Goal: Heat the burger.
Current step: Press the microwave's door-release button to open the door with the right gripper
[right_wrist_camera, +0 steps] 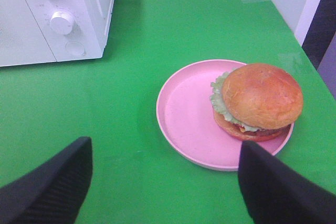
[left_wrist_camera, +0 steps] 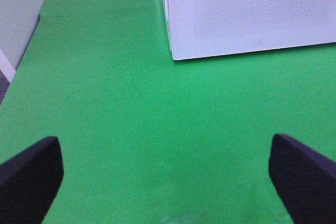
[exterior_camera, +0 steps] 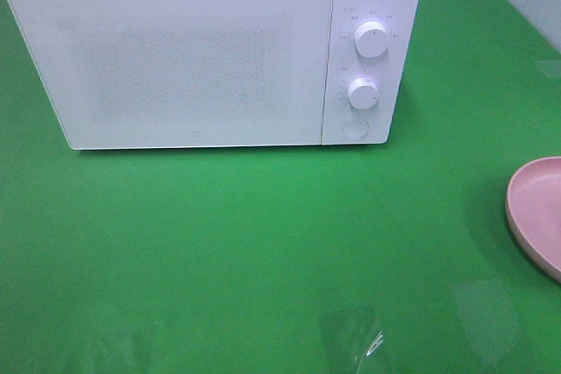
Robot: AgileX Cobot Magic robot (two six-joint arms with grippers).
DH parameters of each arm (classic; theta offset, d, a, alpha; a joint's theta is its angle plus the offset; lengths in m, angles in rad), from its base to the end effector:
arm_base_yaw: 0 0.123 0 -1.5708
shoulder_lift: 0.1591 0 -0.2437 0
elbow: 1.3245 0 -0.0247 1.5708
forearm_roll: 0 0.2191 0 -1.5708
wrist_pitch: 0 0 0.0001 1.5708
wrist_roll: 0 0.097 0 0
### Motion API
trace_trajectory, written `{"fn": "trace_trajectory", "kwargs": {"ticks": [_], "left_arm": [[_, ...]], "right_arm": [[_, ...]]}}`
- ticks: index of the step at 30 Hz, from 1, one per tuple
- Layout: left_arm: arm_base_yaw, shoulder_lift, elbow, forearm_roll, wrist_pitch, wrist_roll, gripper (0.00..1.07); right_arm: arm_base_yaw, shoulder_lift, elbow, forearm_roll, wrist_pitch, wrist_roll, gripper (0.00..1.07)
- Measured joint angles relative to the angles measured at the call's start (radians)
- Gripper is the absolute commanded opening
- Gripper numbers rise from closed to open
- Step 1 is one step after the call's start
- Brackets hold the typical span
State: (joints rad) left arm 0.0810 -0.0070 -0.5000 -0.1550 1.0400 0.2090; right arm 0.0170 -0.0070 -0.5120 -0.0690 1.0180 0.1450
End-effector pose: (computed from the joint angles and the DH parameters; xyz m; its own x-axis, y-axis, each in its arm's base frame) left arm 0.0147 -0.0118 0.2620 -0.4163 0.0952 -0.9043 0.0946 0.9936 0.0610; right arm 0.0139 -0.0055 0.2663 -0.3929 0.1017 -0.9140 0.0799 0.9939 0.0762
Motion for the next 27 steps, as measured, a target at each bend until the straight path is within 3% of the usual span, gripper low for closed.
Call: {"fn": "trace_trajectory", "kwargs": {"ticks": [21,27], "left_arm": [[0.0,0.0,0.0,0.0,0.0,0.0,1.0],[0.0,0.0,0.0,0.0,0.0,0.0,1.0]], "right_arm": [[0.0,0.0,0.0,0.0,0.0,0.0,0.76],[0.0,0.062,-0.045,0.005,-0.062,0.0,0.76]]}}
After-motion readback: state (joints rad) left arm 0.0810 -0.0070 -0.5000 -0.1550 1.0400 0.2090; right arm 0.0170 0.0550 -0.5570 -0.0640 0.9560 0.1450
